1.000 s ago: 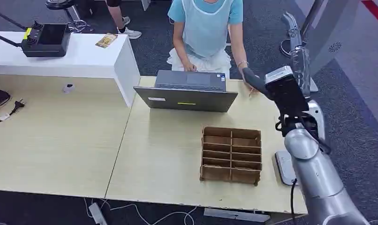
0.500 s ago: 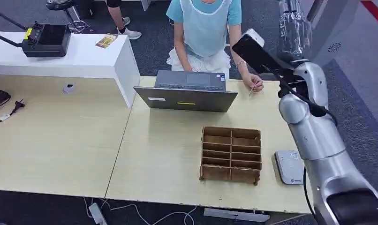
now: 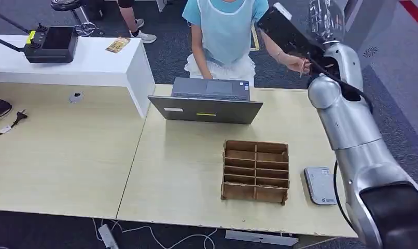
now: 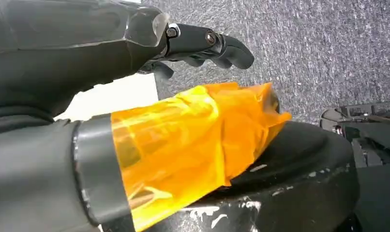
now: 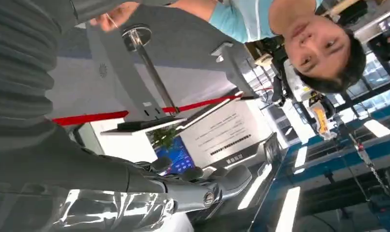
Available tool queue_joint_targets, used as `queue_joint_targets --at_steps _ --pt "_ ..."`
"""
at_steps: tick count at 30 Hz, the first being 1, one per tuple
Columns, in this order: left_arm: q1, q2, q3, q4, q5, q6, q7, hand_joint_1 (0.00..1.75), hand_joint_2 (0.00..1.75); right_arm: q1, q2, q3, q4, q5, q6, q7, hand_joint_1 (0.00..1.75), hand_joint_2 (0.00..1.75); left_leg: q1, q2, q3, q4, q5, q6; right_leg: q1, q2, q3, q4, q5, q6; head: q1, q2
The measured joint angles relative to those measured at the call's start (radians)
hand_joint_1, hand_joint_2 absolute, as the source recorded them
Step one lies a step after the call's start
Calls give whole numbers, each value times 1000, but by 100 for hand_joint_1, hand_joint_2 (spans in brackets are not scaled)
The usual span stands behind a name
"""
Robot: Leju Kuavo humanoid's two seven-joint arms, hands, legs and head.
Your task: Pass the card to the sensor for recognition and then transmit it.
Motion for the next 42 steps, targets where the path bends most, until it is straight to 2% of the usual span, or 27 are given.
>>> queue_joint_targets --at_steps 6,13,24,34,38,39,40,42 --pt "0 2 -11 0 -16 -2 0 0 0 -53 6 20 66 117 27 47 0 175 0 0 0 0 0 0 0 0 0 0 0 0 1 0" --pt "-1 3 -22 0 -22 -4 1 0 0 -124 43 63 205 209 53 80 0 175 0 0 0 0 0 0 0 0 0 0 0 0 0 0" --pt "-2 3 -29 0 -27 -4 3 0 0 -166 64 84 387 241 50 103 0 175 0 0 0 0 1 -1 0 0 0 0 0 0 0 0" --pt "-3 3 -34 0 -27 -7 4 0 0 -177 65 84 447 249 48 115 0 175 0 0 1 0 1 -1 0 0 -1 0 0 0 0 0" --pt "-3 3 -34 0 -27 -7 4 0 0 -180 61 67 473 246 21 121 0 175 0 0 1 0 1 -1 0 1 -1 0 0 0 0 0" --pt "-3 3 -34 0 -27 -7 4 0 0 -181 59 63 478 246 11 120 47 175 0 0 1 0 1 -1 0 1 -1 0 0 0 0 0" --pt "-3 3 -34 0 -27 -7 4 0 0 -181 58 59 481 245 7 117 175 175 0 0 1 0 1 -1 0 1 -1 0 0 0 0 0" --pt "-3 3 -34 0 -27 -6 3 0 0 -181 55 47 487 244 -2 114 175 175 0 0 0 0 1 -1 0 1 0 0 1 0 0 0"
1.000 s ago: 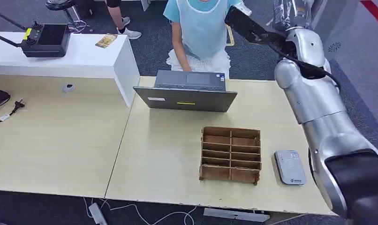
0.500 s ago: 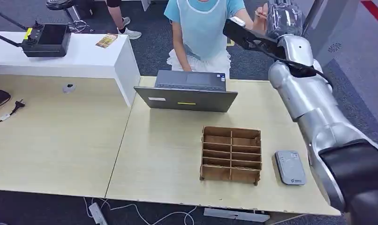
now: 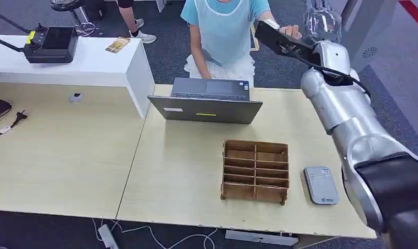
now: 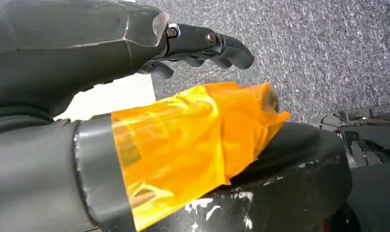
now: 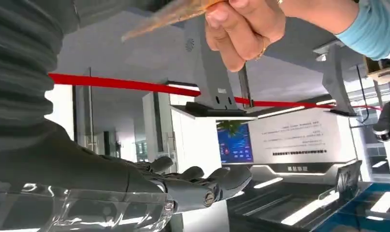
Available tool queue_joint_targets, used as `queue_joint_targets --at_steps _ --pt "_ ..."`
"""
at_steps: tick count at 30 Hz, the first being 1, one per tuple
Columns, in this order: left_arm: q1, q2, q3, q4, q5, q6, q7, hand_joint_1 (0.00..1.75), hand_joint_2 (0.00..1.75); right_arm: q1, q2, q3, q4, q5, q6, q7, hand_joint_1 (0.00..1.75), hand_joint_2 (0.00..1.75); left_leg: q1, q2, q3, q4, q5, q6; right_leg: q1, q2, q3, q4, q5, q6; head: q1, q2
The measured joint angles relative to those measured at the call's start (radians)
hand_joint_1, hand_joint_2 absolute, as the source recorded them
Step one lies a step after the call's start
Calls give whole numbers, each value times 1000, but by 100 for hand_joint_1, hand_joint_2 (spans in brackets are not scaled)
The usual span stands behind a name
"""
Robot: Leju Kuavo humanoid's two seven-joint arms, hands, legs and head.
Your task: Pass the card to the sensor for recognition and then transmit it.
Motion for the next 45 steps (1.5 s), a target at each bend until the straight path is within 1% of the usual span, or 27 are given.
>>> queue_joint_targets --at_steps 9,12,15,27,33,38,45 --pt "0 3 0 0 0 3 -2 0 0 0 -10 -29 3 8 -6 -12 175 175 0 0 0 0 0 0 0 0 0 0 0 0 0 0" --pt "0 3 0 0 0 4 -3 0 0 2 -11 -50 3 -28 -27 -21 175 175 0 0 0 0 0 0 0 0 0 0 0 0 0 0" --pt "0 3 0 0 1 4 -3 0 0 2 -11 -60 3 -37 -35 -26 175 175 0 0 0 0 0 0 0 0 0 0 0 0 0 0" --pt "0 3 0 0 3 4 -3 0 0 2 -11 -81 2 -51 -36 -35 175 175 0 0 0 0 0 0 0 0 0 0 0 0 0 0" --pt "0 3 0 0 3 4 -2 0 0 7 -14 -103 -11 -81 -44 -56 175 175 0 0 0 0 0 0 0 0 0 0 0 0 0 0" --pt "0 3 0 0 3 5 -2 0 0 20 -16 -124 -32 -105 -70 -76 175 175 0 0 0 0 0 0 0 0 0 0 0 0 0 0" --pt "1 3 0 0 4 5 -2 0 0 44 -19 -155 -81 -174 -86 -114 175 175 0 0 0 0 0 0 0 0 0 0 0 0 0 0"
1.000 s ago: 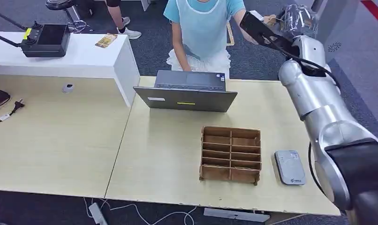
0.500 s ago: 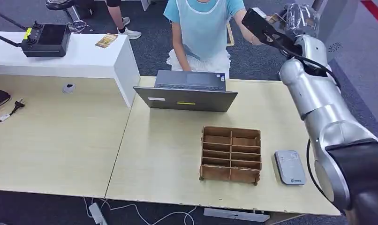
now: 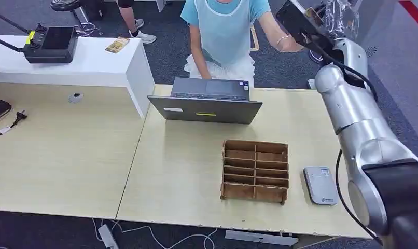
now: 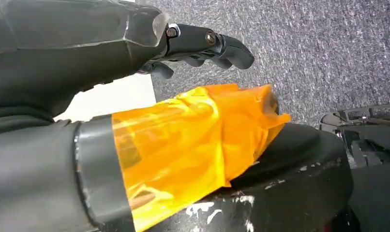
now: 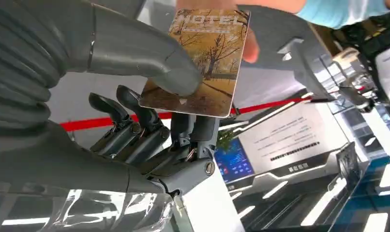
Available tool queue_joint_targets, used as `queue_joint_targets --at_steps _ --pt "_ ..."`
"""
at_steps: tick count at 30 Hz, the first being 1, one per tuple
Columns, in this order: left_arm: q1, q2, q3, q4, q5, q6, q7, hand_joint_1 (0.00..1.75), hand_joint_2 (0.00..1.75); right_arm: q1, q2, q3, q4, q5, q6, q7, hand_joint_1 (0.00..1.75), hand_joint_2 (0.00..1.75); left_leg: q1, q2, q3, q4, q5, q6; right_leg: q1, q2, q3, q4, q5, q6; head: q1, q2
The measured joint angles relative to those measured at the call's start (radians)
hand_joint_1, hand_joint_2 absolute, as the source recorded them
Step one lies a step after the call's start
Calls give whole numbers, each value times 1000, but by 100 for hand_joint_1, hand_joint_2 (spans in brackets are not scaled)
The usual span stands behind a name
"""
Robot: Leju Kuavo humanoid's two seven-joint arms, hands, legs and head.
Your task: Pass the card to the sensor for recognition and then transmit it.
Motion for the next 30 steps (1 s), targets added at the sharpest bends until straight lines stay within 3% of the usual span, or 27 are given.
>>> queue_joint_targets --at_steps 10,18,26,30 --pt "3 0 0 0 16 6 0 0 0 26 -8 -113 -111 -273 59 -78 175 175 0 0 0 0 0 0 0 0 0 0 0 0 0 0" --pt "3 0 1 0 32 20 2 0 0 32 -24 -209 -154 -599 238 -98 175 175 0 0 0 0 0 0 0 0 0 0 0 0 0 0" --pt "5 0 17 0 59 31 2 0 0 38 -127 -261 -151 -935 467 -141 175 175 0 -1 0 1 0 0 0 -1 0 0 0 0 0 0" --pt "5 0 21 0 68 33 1 0 0 78 -198 -275 -160 -1073 541 -156 175 175 0 -1 0 1 -1 1 0 -1 0 -1 0 0 0 0"
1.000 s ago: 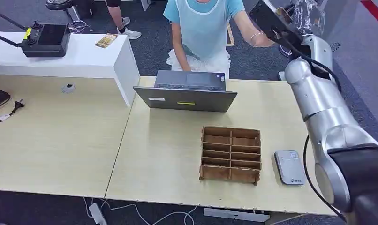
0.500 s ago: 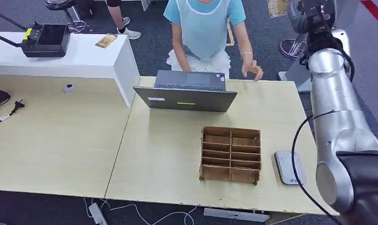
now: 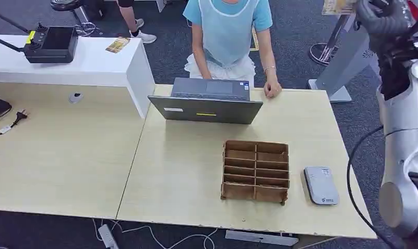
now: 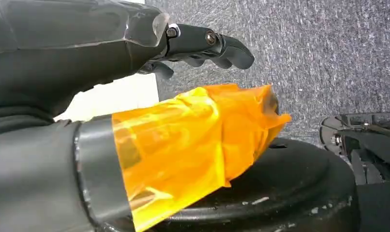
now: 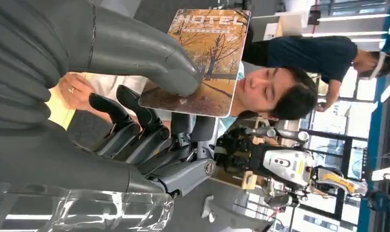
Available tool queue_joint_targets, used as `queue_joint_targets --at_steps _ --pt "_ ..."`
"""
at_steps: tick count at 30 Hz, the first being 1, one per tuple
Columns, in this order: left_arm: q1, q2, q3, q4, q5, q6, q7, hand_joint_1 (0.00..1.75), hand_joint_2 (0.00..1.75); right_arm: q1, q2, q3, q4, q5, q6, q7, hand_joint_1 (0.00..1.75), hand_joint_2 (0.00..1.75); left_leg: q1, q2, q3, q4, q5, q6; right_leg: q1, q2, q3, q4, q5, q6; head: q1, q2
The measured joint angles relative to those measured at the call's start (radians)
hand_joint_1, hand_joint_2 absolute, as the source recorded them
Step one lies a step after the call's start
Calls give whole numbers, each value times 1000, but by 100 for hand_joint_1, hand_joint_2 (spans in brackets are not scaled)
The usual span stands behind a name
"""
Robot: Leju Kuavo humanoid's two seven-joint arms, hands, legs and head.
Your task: Pass the card to the sensor for recognition and then transmit it.
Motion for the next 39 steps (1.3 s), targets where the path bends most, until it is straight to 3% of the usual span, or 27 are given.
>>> queue_joint_targets --at_steps 12,21,31,37,39 --pt "1 0 23 0 18 3 -13 0 0 195 -189 12 -120 -344 191 3 175 175 0 0 0 0 0 0 0 0 0 0 0 0 0 0" --pt "2 0 29 0 21 3 -13 0 0 286 -285 44 -181 -385 211 5 175 175 0 0 0 0 0 0 0 0 0 0 0 0 0 0" --pt "3 1 39 0 22 5 -18 0 0 403 -398 87 -203 -527 263 25 175 175 0 -1 -1 0 0 1 0 -2 0 0 0 0 0 0" --pt "3 1 40 0 22 6 -18 0 0 418 -408 90 -205 -532 264 24 175 175 0 -1 -1 0 -1 1 0 -2 0 0 0 0 0 0" --pt "3 1 40 0 22 6 -18 0 0 473 -438 95 -211 -541 266 17 175 175 0 -1 -1 0 -2 2 0 -2 0 0 0 0 0 0"
